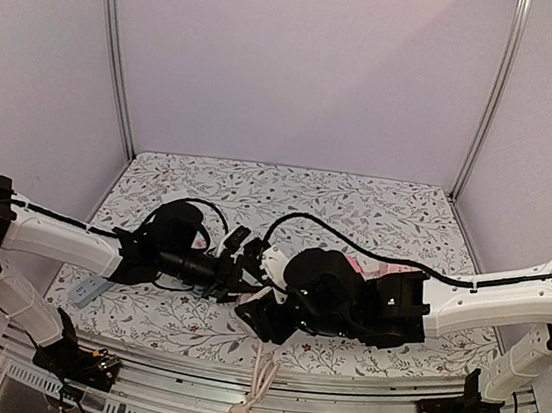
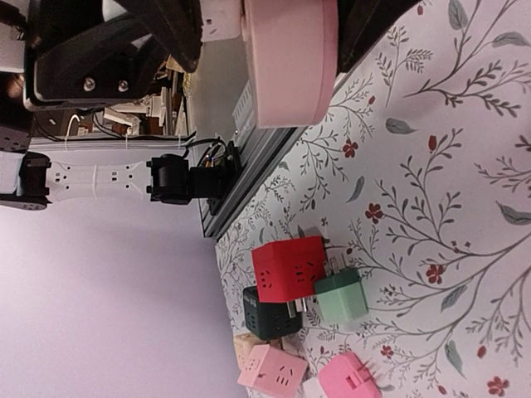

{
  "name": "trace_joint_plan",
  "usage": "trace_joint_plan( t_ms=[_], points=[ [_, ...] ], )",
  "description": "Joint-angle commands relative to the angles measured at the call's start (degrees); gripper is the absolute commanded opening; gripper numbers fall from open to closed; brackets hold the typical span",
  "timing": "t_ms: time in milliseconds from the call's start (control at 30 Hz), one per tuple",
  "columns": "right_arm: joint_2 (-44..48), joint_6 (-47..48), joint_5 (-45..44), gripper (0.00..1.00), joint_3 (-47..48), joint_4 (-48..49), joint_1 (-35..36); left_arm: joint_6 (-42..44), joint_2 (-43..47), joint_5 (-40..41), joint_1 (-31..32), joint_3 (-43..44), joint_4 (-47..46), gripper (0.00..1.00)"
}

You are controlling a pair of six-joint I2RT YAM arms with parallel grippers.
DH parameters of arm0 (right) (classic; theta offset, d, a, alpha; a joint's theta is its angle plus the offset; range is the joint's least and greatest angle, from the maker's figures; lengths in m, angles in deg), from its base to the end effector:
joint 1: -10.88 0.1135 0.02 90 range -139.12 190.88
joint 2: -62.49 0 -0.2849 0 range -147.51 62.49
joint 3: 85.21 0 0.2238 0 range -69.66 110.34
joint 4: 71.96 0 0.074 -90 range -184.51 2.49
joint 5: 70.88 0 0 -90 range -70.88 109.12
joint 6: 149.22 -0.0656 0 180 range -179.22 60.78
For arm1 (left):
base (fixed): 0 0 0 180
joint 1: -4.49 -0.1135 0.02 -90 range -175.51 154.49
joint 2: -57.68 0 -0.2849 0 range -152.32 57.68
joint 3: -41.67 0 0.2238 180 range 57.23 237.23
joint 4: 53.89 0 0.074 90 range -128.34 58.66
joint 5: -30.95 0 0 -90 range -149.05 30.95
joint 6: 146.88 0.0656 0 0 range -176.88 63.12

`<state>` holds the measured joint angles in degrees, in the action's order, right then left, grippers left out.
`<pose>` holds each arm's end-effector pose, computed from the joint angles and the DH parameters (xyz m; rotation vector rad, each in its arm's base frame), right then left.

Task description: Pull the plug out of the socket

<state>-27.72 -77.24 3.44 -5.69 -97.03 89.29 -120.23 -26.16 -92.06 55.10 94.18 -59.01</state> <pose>0.0881 0.3415 0.2767 -0.9898 2.0151 0.6498 0.1604 -0.2517 0.2234 0.1767 2.4787 -1.6698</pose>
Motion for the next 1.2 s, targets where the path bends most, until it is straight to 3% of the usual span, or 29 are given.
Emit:
trace_joint_plan(
  t_ms=[0, 633, 933, 1167],
  points=[
    [4.0, 1.1, -3.3, 0.37, 1.1, 9.0, -1.0, 0.7, -1.3, -5.4, 3.8, -1.8, 0.9, 0.48],
    [5.1, -7.9, 4.4, 0.36, -4.6, 13.5, -7.3, 1.0, 1.4, -4.0, 3.7, -2.9, 0.2, 0.25],
    [3.0, -8.7, 6.8, 0.36, -2.7, 11.8, -8.1, 1.3, 1.9, -3.4, 3.7, -2.8, 1.0, 0.23],
    [1.8, -5.0, 1.3, 0.35, 0.9, 5.8, -5.0, 1.3, 1.4, -1.5, 3.0, -3.3, 2.1, 0.22]
  ],
)
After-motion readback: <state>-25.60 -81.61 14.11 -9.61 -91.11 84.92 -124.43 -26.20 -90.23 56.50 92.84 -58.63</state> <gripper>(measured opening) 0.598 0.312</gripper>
